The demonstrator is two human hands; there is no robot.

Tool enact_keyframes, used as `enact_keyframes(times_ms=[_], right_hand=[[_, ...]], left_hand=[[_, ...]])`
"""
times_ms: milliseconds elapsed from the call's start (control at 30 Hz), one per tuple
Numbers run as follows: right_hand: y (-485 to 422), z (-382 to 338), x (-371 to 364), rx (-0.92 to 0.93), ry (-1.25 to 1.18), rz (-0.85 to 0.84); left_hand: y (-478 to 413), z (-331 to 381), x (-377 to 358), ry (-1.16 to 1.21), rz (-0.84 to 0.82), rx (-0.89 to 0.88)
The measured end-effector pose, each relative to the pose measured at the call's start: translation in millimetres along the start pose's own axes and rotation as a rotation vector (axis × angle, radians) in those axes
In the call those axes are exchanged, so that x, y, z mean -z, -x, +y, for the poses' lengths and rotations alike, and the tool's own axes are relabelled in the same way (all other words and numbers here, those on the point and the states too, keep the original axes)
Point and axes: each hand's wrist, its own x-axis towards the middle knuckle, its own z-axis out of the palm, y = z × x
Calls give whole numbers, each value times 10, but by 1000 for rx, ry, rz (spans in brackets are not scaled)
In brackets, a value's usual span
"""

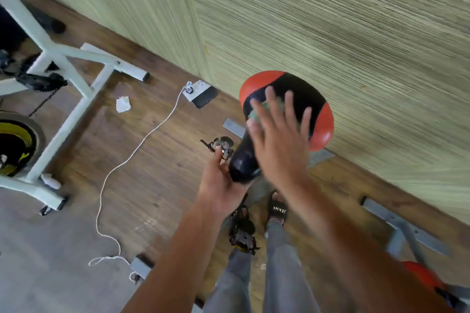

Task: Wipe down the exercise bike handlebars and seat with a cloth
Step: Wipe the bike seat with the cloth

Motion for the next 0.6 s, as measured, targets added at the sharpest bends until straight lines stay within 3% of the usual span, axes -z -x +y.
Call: enact_keyframes(times_ms=[100,267,400,467,600], right_hand=[[-206,61,125,93,76,-70],[69,-103,155,591,152,-238],[-549,-205,222,617,491,-460],[-509,-352,164,723,628,-536],[-375,-386,166,778,507,-698]], left_hand=[[23,-109,36,146,-80,-6],[99,-242,63,232,-83,-29],[105,-216,47,298,-117,-45],[86,-193,68,319,-103,-41],[103,-205,102,344,-78,-37]])
